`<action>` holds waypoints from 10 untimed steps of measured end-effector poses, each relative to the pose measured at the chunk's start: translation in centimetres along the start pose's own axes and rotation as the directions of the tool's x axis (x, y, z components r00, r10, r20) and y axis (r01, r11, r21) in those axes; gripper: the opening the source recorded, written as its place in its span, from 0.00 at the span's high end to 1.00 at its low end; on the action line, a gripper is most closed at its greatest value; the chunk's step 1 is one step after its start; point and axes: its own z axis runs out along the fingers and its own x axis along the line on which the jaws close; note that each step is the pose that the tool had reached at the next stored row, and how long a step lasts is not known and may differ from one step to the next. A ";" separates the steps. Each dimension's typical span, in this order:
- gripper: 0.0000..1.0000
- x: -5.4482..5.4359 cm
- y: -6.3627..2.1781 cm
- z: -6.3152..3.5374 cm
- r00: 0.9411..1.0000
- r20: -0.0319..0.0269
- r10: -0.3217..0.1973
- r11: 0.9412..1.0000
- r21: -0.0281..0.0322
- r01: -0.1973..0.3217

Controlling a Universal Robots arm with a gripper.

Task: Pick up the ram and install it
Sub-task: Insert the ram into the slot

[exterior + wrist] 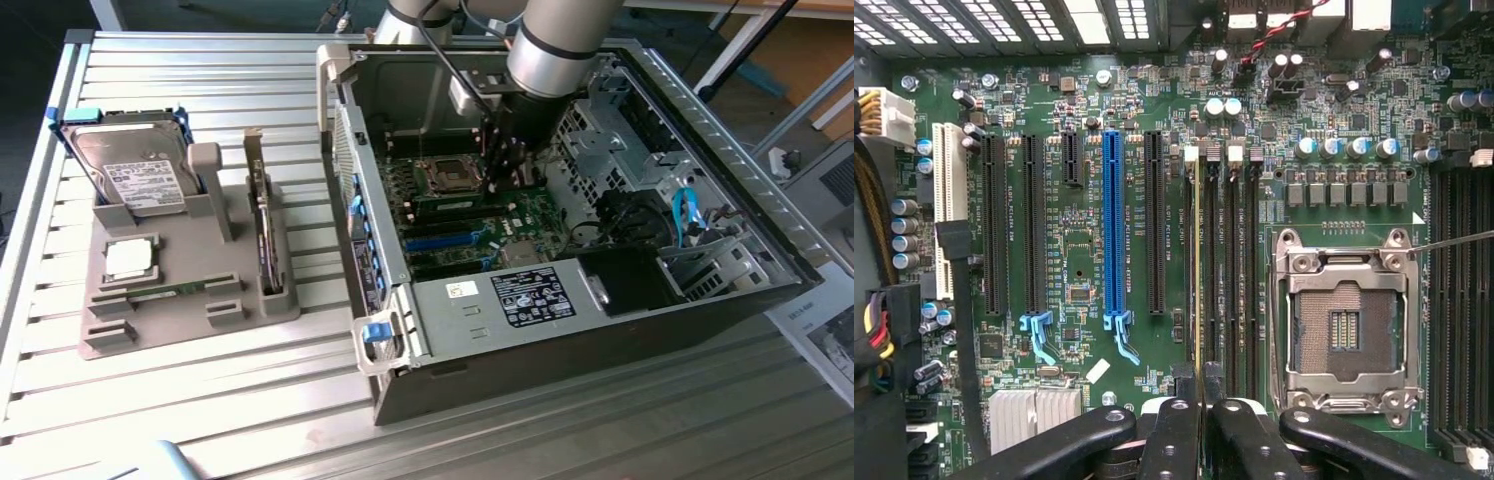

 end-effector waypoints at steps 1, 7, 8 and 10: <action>0.88 0.0 0.00 0.04 1.000 0.000 0.000 1.000 0.000 0.000; 0.88 0.0 -0.04 0.11 1.000 0.000 0.000 1.000 0.000 0.000; 0.88 0.0 -0.04 0.10 1.000 0.000 0.000 1.000 0.000 0.000; 0.88 0.0 -0.04 0.11 1.000 0.000 0.000 1.000 0.000 0.000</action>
